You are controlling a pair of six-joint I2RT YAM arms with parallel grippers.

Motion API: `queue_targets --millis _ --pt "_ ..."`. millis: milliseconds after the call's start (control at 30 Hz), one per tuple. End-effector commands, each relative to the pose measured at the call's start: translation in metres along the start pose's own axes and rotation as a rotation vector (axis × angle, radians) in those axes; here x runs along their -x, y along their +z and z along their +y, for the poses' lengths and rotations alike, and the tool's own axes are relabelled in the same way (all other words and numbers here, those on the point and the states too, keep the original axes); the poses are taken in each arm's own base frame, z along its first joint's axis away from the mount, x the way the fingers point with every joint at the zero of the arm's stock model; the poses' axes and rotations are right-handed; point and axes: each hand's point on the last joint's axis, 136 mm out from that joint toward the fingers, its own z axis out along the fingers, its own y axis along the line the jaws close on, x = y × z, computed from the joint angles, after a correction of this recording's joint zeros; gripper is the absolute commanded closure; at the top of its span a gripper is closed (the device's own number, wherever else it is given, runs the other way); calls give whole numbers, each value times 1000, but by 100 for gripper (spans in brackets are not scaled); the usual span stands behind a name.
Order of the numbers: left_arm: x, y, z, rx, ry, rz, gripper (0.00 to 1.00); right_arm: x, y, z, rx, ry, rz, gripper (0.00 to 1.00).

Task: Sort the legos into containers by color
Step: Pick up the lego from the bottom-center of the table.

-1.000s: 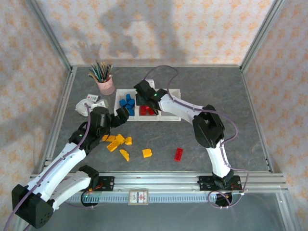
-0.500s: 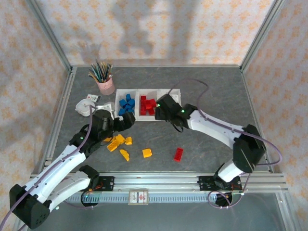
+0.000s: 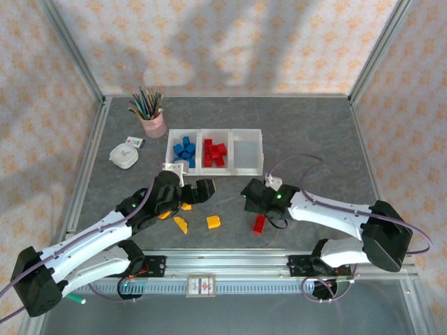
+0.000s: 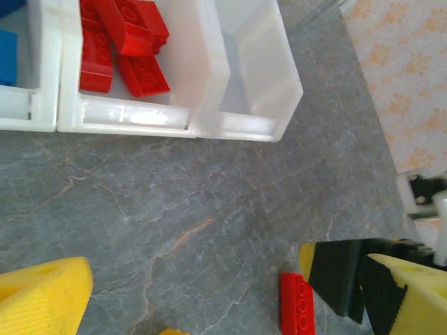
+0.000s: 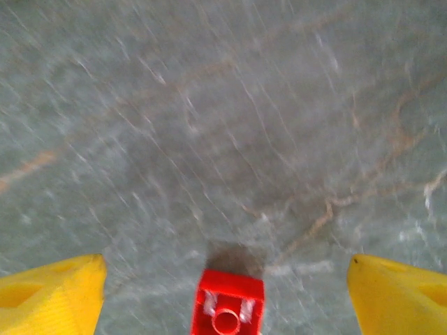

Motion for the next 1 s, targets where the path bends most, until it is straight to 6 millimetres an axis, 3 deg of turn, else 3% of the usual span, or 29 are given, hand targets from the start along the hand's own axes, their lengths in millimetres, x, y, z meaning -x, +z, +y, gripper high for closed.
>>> queue_targets --millis 0,167,500,767,967 --pt "-1 4 -2 -9 -20 -24 1 -16 5 4 20 81 23 14" --pt "-8 5 -3 -11 -16 -19 1 -35 18 5 9 75 57 23" --pt "-7 4 3 18 -11 -28 1 -42 32 10 8 47 66 44" --pt "-7 4 5 26 -12 -34 1 -44 36 5 -6 21 61 60" --pt "-2 0 7 46 -17 -53 1 -29 25 17 11 -19 18 67"
